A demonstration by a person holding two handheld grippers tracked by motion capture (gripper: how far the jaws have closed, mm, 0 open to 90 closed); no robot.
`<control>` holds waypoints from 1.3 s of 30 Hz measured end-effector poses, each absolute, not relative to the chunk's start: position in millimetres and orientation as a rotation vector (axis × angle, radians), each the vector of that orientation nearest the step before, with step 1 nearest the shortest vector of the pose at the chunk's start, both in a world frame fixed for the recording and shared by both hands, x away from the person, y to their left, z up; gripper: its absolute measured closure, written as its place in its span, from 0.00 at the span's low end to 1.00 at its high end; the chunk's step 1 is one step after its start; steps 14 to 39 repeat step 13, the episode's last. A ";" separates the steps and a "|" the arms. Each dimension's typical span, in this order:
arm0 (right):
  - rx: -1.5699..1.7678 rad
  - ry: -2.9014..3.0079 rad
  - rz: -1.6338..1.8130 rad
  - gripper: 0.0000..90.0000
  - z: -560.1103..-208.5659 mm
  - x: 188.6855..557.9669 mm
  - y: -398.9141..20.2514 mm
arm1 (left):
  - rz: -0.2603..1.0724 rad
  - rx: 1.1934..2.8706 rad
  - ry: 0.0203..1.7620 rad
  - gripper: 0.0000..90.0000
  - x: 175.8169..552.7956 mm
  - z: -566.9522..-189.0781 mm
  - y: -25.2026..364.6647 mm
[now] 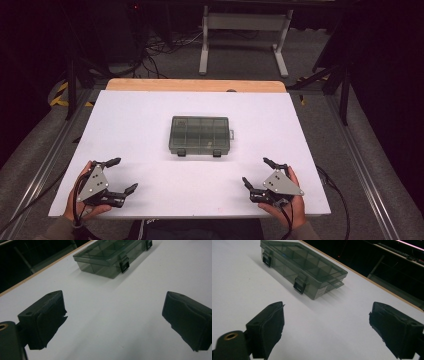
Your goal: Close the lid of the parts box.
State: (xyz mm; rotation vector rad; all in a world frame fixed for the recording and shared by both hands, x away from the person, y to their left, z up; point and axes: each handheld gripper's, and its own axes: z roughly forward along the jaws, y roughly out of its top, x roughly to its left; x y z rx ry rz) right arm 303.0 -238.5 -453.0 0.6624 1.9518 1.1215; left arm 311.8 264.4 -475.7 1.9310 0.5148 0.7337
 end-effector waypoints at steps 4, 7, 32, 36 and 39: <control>0.664 1.937 1.125 0.14 -452.6 302.6 -239.4 | 0.734 1.928 0.523 0.06 312.4 -475.5 264.5; 0.668 1.942 1.122 0.14 -452.9 302.4 -240.0 | 0.733 1.928 0.524 0.06 312.9 -475.6 264.1; 0.663 1.943 1.117 0.14 -453.0 301.1 -241.1 | 0.735 1.936 0.524 0.06 314.7 -475.3 262.3; 0.663 1.943 1.117 0.14 -453.0 301.1 -241.1 | 0.735 1.936 0.524 0.06 314.7 -475.3 262.3; 0.663 1.943 1.117 0.14 -453.0 301.1 -241.1 | 0.735 1.936 0.524 0.06 314.7 -475.3 262.3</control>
